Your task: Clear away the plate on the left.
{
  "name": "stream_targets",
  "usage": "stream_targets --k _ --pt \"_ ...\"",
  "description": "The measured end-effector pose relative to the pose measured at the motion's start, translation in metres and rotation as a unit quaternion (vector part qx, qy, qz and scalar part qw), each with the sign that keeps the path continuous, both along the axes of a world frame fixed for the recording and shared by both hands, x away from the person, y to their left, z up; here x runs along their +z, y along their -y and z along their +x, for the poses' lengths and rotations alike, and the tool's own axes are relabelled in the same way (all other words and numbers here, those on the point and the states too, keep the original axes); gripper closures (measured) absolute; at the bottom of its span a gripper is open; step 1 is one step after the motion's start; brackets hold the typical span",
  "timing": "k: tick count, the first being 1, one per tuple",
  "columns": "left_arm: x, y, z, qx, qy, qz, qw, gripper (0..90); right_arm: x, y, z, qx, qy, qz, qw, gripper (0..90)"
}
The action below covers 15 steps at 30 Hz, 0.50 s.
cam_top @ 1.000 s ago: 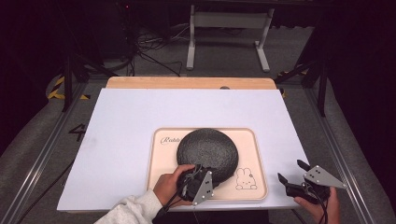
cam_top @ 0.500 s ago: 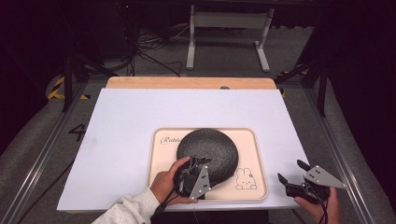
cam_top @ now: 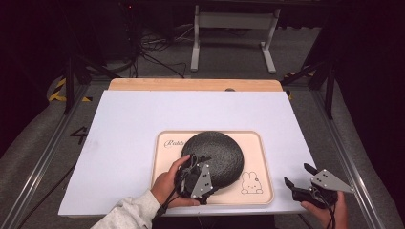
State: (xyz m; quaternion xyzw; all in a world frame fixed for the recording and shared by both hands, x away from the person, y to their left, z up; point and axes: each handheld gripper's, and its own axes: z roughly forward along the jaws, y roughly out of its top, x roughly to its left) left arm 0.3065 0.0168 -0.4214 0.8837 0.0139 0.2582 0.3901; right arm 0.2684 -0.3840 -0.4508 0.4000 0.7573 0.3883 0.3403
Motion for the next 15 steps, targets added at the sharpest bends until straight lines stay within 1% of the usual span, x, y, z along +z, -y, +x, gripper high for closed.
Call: stream_targets --k 2,6,8,9,10,11,13,14,15 --pt "0.0 -0.001 0.0 0.003 0.0 0.002 1.0 12.1 0.0 0.0 0.0 0.0 0.001 0.0 1.0 14.4" --pt "0.001 -0.007 0.005 0.015 0.001 0.003 0.9999 12.3 0.0 0.0 0.0 0.0 0.001 0.0 1.0 14.4" --pt "0.001 -0.008 0.006 0.016 0.003 0.003 0.9999 12.4 0.0 0.0 0.0 0.0 0.001 0.001 1.0 14.4" --pt "0.001 -0.011 0.008 0.024 0.01 0.009 0.9996 12.6 0.0 0.0 0.0 0.0 0.002 0.001 1.0 14.4" --pt "0.001 -0.011 0.008 0.024 0.01 0.009 0.9996 12.7 0.0 0.0 0.0 0.0 0.002 0.001 1.0 14.4" --pt "0.001 -0.013 0.009 0.028 0.015 0.013 0.9994 12.7 0.001 0.0 0.0 0.0 0.002 0.001 1.0 14.4" --pt "0.0 -0.016 0.011 0.036 0.011 0.013 0.9992 12.8 0.001 0.0 -0.001 0.0 0.003 0.002 1.0 14.4" --pt "-0.001 -0.018 0.013 0.039 0.014 0.015 0.999 12.9 0.001 0.001 -0.001 0.0 0.003 0.002 1.0 14.4" --pt "-0.001 -0.02 0.014 0.043 0.013 0.017 0.9988 12.9 0.001 0.001 -0.001 0.0 0.003 0.002 1.0 14.4"
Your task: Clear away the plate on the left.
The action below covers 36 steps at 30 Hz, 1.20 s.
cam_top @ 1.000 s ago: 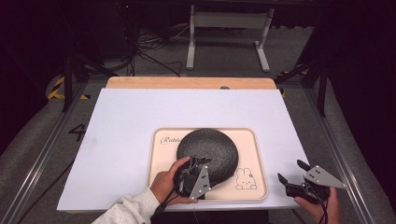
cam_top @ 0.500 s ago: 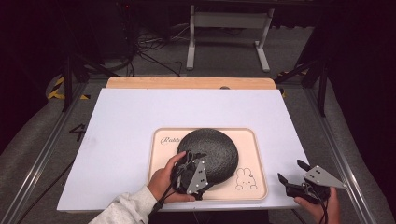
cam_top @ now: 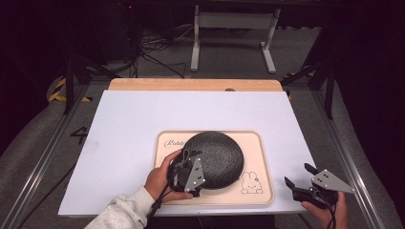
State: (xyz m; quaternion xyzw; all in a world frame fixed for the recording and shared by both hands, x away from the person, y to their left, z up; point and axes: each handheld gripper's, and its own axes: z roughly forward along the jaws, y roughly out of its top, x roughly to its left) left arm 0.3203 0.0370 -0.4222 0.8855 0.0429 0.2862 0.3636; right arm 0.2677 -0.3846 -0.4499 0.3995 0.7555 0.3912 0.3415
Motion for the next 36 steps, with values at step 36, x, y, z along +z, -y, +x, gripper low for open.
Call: stream_targets --k 36 --pt "-0.011 -0.089 0.025 0.104 -0.035 0.007 0.9939 10.8 -0.001 0.0 0.0 -0.001 -0.002 -0.001 1.0 14.4"
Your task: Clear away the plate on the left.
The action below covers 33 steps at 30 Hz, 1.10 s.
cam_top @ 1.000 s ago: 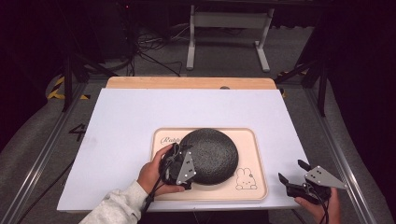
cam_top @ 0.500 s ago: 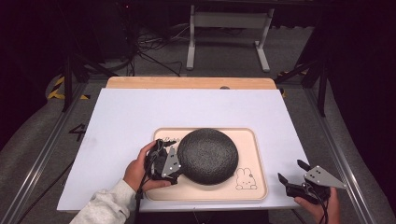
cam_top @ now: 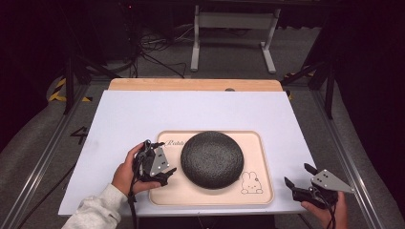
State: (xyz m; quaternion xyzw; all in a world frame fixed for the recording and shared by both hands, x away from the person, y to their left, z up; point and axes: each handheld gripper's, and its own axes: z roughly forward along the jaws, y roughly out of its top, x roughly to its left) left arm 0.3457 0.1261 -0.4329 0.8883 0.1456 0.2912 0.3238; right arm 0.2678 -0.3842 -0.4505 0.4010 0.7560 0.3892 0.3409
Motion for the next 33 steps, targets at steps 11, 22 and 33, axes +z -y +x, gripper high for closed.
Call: stream_targets --k 11,22,33 --pt "-0.006 -0.024 0.0 0.019 -0.008 0.003 0.9998 11.3 0.0 0.0 0.0 -0.001 0.0 -0.001 1.0 14.4" --pt "-0.012 -0.046 -0.002 0.041 -0.012 0.002 0.9991 11.5 0.0 0.0 0.0 -0.001 0.0 -0.001 1.0 14.4" --pt "-0.02 -0.066 -0.006 0.063 -0.023 -0.002 0.9977 11.6 0.0 0.0 0.0 -0.001 0.0 0.0 1.0 14.4"
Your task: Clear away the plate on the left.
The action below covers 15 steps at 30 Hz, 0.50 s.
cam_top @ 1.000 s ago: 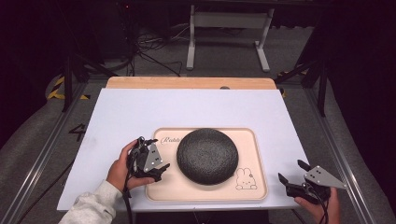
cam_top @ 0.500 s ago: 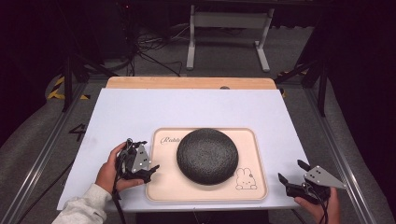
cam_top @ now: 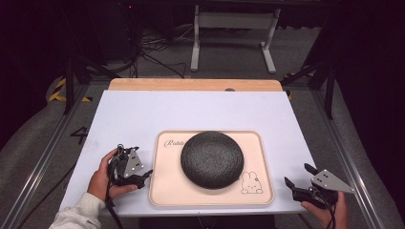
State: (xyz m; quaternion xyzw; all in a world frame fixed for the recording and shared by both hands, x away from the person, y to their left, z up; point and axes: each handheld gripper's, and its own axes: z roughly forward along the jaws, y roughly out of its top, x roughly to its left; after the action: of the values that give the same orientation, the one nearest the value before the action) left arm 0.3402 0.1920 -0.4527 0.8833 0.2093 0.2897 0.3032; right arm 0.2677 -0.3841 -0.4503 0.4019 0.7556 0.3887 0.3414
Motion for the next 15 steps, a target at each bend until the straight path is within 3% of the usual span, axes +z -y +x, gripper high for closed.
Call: stream_targets --k 6,15 --pt "-0.004 -0.01 -0.003 0.012 -0.007 -0.005 0.9999 11.7 0.0 0.0 0.0 -0.001 0.0 0.0 1.0 14.4" --pt "-0.008 -0.028 -0.007 0.029 -0.023 -0.045 0.9983 11.8 0.0 0.0 0.0 -0.001 0.001 0.0 1.0 14.4"
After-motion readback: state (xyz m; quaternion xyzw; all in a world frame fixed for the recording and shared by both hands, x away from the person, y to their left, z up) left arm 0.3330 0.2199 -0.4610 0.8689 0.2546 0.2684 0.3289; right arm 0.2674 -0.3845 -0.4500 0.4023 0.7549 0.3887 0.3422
